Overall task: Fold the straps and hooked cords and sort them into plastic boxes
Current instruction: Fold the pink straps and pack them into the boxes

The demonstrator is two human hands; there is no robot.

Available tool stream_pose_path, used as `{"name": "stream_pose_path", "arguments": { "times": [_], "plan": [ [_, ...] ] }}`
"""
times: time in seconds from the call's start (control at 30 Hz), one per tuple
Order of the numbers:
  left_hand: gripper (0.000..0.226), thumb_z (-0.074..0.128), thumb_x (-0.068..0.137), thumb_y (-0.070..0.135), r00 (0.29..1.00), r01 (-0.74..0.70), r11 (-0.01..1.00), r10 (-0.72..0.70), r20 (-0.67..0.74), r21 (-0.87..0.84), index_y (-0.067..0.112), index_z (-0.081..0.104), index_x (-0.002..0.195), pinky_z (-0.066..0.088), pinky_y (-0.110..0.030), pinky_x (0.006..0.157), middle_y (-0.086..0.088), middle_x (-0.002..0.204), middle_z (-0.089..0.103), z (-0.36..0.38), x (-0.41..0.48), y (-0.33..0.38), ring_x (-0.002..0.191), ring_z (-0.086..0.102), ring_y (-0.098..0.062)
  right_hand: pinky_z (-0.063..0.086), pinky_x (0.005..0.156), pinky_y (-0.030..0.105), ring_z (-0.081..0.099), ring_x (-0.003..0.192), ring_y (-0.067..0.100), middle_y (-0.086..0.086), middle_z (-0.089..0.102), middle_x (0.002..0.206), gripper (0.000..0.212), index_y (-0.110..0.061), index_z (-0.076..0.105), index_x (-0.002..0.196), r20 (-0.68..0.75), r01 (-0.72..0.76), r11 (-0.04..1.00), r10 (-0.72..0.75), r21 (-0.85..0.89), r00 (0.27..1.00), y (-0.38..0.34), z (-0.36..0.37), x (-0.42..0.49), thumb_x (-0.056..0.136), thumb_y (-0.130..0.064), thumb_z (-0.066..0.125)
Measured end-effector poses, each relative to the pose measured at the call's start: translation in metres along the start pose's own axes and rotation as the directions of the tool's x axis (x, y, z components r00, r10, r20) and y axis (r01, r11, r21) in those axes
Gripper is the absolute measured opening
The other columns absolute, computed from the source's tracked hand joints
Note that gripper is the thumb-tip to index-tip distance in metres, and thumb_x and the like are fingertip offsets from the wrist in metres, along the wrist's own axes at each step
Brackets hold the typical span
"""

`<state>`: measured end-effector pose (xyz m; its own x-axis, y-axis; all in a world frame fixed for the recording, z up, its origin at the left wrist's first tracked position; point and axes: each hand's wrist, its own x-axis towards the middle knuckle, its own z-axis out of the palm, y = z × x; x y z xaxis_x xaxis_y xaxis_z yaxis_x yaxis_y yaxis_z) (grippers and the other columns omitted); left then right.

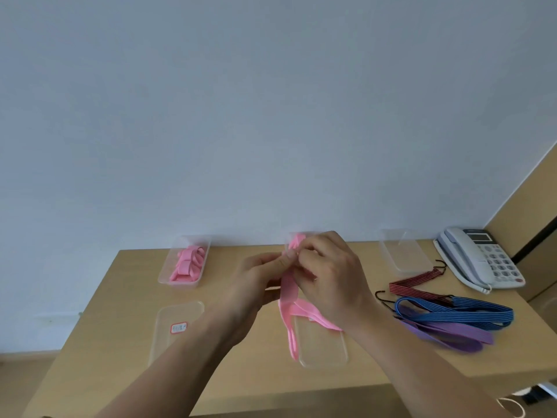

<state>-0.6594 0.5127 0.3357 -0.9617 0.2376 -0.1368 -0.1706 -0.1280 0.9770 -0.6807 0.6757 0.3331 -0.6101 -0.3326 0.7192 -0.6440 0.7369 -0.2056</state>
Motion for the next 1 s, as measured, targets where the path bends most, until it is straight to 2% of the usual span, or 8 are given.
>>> {"name": "stream_pose_path", "arguments": {
  "times": [0.13, 0.3, 0.43, 0.53, 0.63, 0.8, 0.9, 1.0],
  "plan": [
    [0.025, 0.062, 0.097, 0.024, 1.000, -0.018, 0.995, 0.016, -0.018, -0.099, 0.008, 0.074, 0.082, 0.054, -0.044, 0.088, -0.008, 0.082, 0.055, 0.008, 0.006, -0.005, 0.086, 0.059, -0.025, 0.051, 0.072, 0.032, 0.060, 0.085, 0.025, 0.002, 0.068, 0.086, 0.004, -0.014, 0.077, 0.083, -0.026, 0.002, 1.000, -0.002, 0.023, 1.000, 0.010, -0.003, -0.011, 0.084, -0.011, 0.075],
    [0.036, 0.058, 0.085, -0.003, 0.997, 0.007, 0.998, -0.011, -0.071, -0.057, 0.004, 0.076, 0.115, 0.058, -0.034, 0.083, -0.008, 0.090, 0.075, 0.015, 0.011, -0.008, 0.086, 0.068, -0.022, 0.047, 0.084, 0.024, 0.061, 0.094, 0.026, 0.005, 0.068, 0.101, 0.022, -0.020, 0.078, 0.095, 0.028, -0.014, 0.997, 0.012, 0.075, 1.000, 0.015, -0.008, -0.015, 0.080, -0.005, 0.073],
    [0.048, 0.060, 0.073, 0.006, 0.987, 0.002, 0.999, 0.004, -0.159, 0.038, 0.006, 0.069, 0.121, 0.061, -0.048, 0.092, -0.017, 0.110, 0.077, 0.020, 0.012, -0.012, 0.101, 0.074, -0.033, 0.050, 0.086, 0.028, 0.062, 0.097, 0.020, -0.002, 0.070, 0.102, 0.023, -0.023, 0.079, 0.091, 0.112, -0.113, 0.973, 0.091, 0.200, 0.989, 0.017, -0.014, -0.015, 0.079, -0.006, 0.068],
    [0.030, 0.067, 0.090, 0.009, 0.976, 0.002, 0.992, 0.026, -0.218, 0.129, 0.012, 0.067, 0.120, 0.058, -0.057, 0.095, -0.013, 0.109, 0.077, 0.024, 0.012, -0.017, 0.103, 0.074, -0.032, 0.053, 0.083, 0.029, 0.066, 0.088, 0.011, -0.007, 0.074, 0.090, 0.022, -0.024, 0.079, 0.090, 0.146, -0.193, 0.942, 0.157, 0.276, 0.977, 0.019, -0.019, -0.008, 0.079, -0.006, 0.074],
    [0.021, 0.066, 0.097, 0.012, 0.970, -0.016, 0.979, 0.065, -0.236, 0.202, 0.022, 0.068, 0.116, 0.061, -0.053, 0.090, -0.003, 0.100, 0.079, 0.029, 0.012, -0.022, 0.096, 0.076, -0.025, 0.054, 0.074, 0.027, 0.067, 0.081, 0.005, -0.013, 0.074, 0.080, 0.025, -0.023, 0.078, 0.098, 0.210, -0.349, 0.875, 0.291, 0.335, 0.933, 0.019, -0.023, -0.003, 0.079, -0.007, 0.075],
    [0.029, 0.066, 0.094, 0.005, 0.967, -0.047, 0.969, 0.105, -0.233, 0.242, 0.024, 0.064, 0.116, 0.060, -0.034, 0.076, 0.006, 0.085, 0.078, 0.029, 0.013, -0.026, 0.086, 0.075, -0.018, 0.055, 0.081, 0.029, 0.065, 0.074, 0.002, -0.022, 0.064, 0.057, 0.016, -0.025, 0.077, 0.101, 0.523, -0.583, 0.754, 0.380, 0.303, 0.763, 0.023, -0.028, 0.005, 0.087, -0.021, 0.070],
    [0.036, 0.072, 0.089, 0.013, 0.965, -0.039, 0.977, 0.091, -0.247, 0.208, 0.035, 0.058, 0.114, 0.059, -0.025, 0.070, 0.004, 0.088, 0.076, 0.030, 0.013, -0.028, 0.082, 0.075, -0.013, 0.055, 0.076, 0.027, 0.064, 0.069, 0.003, -0.019, 0.067, 0.062, 0.009, -0.023, 0.079, 0.089, 0.484, -0.545, 0.771, 0.358, 0.329, 0.799, 0.020, -0.031, 0.005, 0.085, -0.017, 0.074],
    [0.044, 0.076, 0.076, 0.031, 0.954, -0.008, 0.994, 0.041, -0.298, 0.113, 0.028, 0.060, 0.116, 0.063, -0.039, 0.080, -0.005, 0.101, 0.077, 0.032, 0.015, -0.030, 0.090, 0.077, -0.021, 0.056, 0.071, 0.028, 0.065, 0.067, 0.004, -0.012, 0.071, 0.076, 0.012, -0.018, 0.078, 0.089, 0.364, -0.513, 0.781, 0.389, 0.357, 0.846, 0.020, -0.030, 0.004, 0.081, -0.010, 0.076]
  ]
}}
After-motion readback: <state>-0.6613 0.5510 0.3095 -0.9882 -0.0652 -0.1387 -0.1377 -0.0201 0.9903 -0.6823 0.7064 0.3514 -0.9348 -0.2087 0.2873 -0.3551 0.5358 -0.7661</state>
